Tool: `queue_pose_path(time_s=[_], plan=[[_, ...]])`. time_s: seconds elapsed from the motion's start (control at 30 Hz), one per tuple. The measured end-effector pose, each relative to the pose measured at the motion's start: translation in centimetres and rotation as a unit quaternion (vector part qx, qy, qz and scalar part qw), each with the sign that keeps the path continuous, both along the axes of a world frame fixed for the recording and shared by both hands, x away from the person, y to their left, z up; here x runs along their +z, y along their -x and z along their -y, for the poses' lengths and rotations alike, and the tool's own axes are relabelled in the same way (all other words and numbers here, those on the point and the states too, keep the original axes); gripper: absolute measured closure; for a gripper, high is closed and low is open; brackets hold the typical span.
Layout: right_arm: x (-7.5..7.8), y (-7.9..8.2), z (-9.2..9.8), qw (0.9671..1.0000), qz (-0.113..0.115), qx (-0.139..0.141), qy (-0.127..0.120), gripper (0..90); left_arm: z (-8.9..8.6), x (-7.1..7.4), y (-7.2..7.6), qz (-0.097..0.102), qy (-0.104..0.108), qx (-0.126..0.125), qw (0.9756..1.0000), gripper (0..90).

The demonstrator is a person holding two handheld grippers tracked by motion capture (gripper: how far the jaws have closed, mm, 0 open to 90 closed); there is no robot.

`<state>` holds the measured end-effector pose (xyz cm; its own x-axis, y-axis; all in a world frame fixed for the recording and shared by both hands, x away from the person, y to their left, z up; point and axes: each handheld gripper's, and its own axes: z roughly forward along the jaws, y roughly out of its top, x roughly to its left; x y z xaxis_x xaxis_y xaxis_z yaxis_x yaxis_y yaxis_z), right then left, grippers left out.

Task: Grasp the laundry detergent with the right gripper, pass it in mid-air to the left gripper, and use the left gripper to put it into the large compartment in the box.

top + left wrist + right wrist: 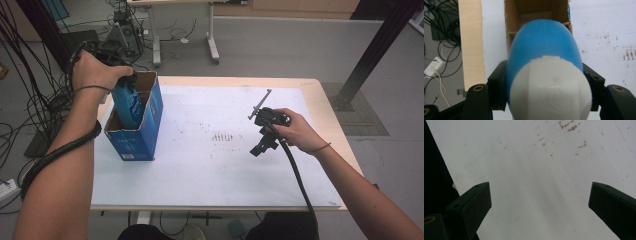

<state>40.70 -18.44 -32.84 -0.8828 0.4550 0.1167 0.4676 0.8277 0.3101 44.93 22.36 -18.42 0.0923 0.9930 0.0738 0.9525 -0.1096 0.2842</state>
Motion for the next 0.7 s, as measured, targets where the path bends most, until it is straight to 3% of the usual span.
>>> queue_pose_path(time_s=[0.7], plan=[[-0.2,0.1,-0.1,1.0000,-0.003,0.000,-0.006,4.5,-0.1,-4.3,0.2,-0.024,0.007,0.006,0.9997,37.6]])
